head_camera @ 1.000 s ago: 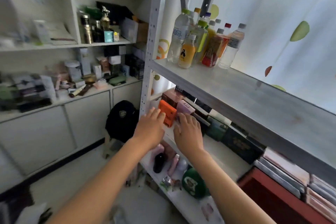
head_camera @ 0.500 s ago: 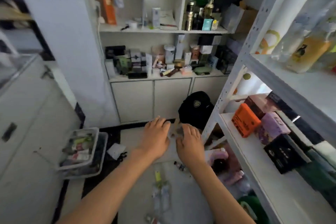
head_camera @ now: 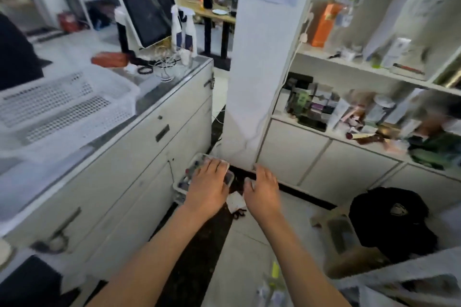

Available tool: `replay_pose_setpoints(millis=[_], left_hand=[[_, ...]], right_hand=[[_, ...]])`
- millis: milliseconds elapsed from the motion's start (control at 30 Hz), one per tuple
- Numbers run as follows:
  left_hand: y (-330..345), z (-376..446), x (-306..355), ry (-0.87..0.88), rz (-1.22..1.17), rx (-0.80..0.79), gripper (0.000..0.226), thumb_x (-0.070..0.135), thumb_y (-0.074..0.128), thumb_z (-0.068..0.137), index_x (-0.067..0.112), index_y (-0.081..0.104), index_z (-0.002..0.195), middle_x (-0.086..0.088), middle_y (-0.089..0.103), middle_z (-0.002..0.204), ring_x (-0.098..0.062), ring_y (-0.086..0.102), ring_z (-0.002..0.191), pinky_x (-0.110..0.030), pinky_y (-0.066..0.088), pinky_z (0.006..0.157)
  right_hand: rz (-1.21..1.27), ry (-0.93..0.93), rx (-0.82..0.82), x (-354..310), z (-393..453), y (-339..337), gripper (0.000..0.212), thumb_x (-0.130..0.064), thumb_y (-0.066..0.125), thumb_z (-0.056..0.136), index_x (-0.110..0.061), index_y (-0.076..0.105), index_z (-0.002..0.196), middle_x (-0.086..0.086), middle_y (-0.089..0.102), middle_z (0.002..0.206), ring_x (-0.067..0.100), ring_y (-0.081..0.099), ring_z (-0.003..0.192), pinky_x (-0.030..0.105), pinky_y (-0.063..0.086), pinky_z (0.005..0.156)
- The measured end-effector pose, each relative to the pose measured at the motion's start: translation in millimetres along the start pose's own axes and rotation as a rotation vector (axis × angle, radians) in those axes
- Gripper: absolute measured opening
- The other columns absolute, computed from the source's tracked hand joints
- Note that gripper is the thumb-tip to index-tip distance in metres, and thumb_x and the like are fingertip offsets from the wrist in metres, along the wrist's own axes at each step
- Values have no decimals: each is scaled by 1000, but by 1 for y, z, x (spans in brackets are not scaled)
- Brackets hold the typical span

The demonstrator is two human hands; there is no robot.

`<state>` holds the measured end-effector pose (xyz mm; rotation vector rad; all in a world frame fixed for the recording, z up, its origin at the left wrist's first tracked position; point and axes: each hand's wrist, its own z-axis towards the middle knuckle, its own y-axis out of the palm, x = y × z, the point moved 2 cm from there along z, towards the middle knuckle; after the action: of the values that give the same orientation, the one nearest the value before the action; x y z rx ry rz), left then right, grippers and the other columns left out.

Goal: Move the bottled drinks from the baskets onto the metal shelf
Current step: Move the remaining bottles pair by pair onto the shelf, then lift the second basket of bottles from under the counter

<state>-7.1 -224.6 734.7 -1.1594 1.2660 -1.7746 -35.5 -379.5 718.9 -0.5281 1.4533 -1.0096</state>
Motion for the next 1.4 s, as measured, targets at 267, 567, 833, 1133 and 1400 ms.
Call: replay_pose_setpoints(millis=[267,567,833,1133,1400], left_hand=[[10,12,-82,-174,-58,-33,55,28,49,93,14,37,145,-5,40,149,-23,28,142,-39,32,110],[45,60,-97,-323,-169,-70,54,24,51,91,16,39,143,-2,42,148,-22,31,139,-41,29,114],[84,177,-98,-448,-165,-52,49,24,51,90,15,45,138,-3,48,139,-20,39,131,-38,36,108],[107,303,-124,-605,-145,-22,51,23,53,92,15,43,141,-3,46,143,-20,39,132,-33,31,108],[137,355,-182,-698,-207,4,48,19,55,91,11,48,138,-6,51,139,-22,42,129,-34,35,105]], right_hand=[[39,-23,-85,-46,41,56,47,-22,57,95,-7,50,140,12,54,139,30,44,130,37,33,111],[74,-69,-198,-46,108,90,45,-23,55,96,-12,49,139,8,55,134,25,44,128,40,37,110],[63,-201,-310,-8,244,128,47,-22,53,95,-11,47,141,9,50,142,28,41,132,45,34,112],[-7,-450,-459,3,377,165,46,-19,49,98,-6,45,143,11,45,148,27,38,138,40,25,119],[-17,-401,-564,-9,447,222,45,-15,53,95,-6,49,139,13,50,142,30,42,131,40,32,112]])
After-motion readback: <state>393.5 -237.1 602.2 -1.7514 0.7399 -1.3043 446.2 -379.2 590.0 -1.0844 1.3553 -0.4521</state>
